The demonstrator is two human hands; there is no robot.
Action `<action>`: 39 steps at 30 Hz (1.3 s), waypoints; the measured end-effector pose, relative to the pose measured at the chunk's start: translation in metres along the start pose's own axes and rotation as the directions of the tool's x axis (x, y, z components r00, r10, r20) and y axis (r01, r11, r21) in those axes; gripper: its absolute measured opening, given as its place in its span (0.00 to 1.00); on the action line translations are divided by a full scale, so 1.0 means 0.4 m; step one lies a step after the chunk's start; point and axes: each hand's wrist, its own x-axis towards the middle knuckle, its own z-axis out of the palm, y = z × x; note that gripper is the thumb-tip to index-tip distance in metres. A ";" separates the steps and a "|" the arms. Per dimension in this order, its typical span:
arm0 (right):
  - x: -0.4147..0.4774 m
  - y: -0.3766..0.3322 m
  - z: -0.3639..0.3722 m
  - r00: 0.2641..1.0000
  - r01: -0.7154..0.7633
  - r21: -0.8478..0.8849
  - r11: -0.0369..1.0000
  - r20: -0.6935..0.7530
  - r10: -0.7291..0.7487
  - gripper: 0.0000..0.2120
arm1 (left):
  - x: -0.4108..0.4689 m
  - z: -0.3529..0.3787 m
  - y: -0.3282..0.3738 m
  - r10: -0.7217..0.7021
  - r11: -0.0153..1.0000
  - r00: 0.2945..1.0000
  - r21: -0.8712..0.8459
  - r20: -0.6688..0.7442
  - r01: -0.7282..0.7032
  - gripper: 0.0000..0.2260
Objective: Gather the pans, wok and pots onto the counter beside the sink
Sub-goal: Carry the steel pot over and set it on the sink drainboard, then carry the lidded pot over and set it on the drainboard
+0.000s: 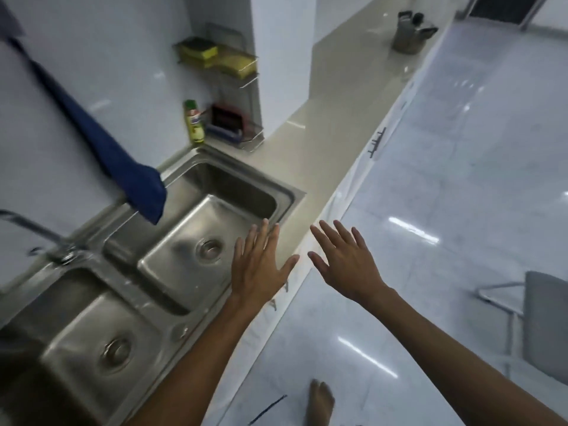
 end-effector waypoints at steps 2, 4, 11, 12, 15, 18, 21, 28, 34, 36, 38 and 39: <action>0.047 0.120 -0.025 1.000 -0.025 -0.030 0.999 0.002 0.025 0.29 | 0.106 0.026 0.093 0.015 1.000 1.000 -0.011 0.013 -0.015 0.37; 0.097 0.238 -0.051 0.998 -0.065 -0.047 0.997 -0.004 0.065 0.29 | 0.216 0.052 0.179 0.040 0.999 0.999 -0.016 0.024 -0.040 0.38; 0.320 0.573 -0.107 0.982 -0.188 -0.078 0.979 -0.047 0.184 0.29 | 0.600 0.121 0.378 0.139 0.989 0.990 -0.042 0.008 -0.139 0.38; 0.363 0.619 -0.116 0.979 -0.201 -0.076 0.977 -0.056 0.197 0.29 | 0.671 0.131 0.408 0.158 0.986 0.987 -0.046 0.004 -0.157 0.38; 0.500 0.767 -0.140 0.968 -0.245 -0.085 0.966 -0.081 0.239 0.28 | 0.900 0.176 0.507 0.228 0.973 0.974 -0.053 0.011 -0.227 0.38; 0.634 0.906 -0.186 0.951 -0.297 -0.070 0.952 -0.110 0.289 0.28 | 1.129 0.191 0.609 0.295 0.954 0.955 -0.075 0.032 -0.292 0.38; 0.766 1.046 -0.245 0.929 -0.352 -0.077 0.933 -0.150 0.338 0.28 | 1.341 0.182 0.712 0.345 0.936 0.939 -0.082 0.004 -0.343 0.38; 1.032 1.356 -0.303 0.867 -0.456 0.056 0.888 -0.194 0.458 0.29 | 1.736 0.224 0.907 0.395 0.914 0.918 -0.106 0.022 -0.391 0.38; 1.292 1.666 -0.297 0.883 -0.419 0.091 0.903 -0.193 0.429 0.30 | 2.082 0.340 1.093 0.389 0.920 0.921 -0.068 0.034 -0.386 0.38; 1.380 1.780 -0.313 0.891 -0.410 0.099 0.907 -0.171 0.421 0.30 | 2.199 0.365 1.147 0.349 0.935 0.937 -0.073 0.032 -0.346 0.38; 1.478 1.905 -0.341 0.898 -0.396 0.104 0.912 -0.161 0.409 0.29 | 2.324 0.386 1.208 0.297 0.952 0.954 -0.084 0.035 -0.293 0.38; 1.526 1.964 -0.356 0.908 -0.376 0.100 0.921 -0.158 0.388 0.29 | 2.380 0.396 1.237 0.271 0.960 0.962 -0.091 0.037 -0.266 0.38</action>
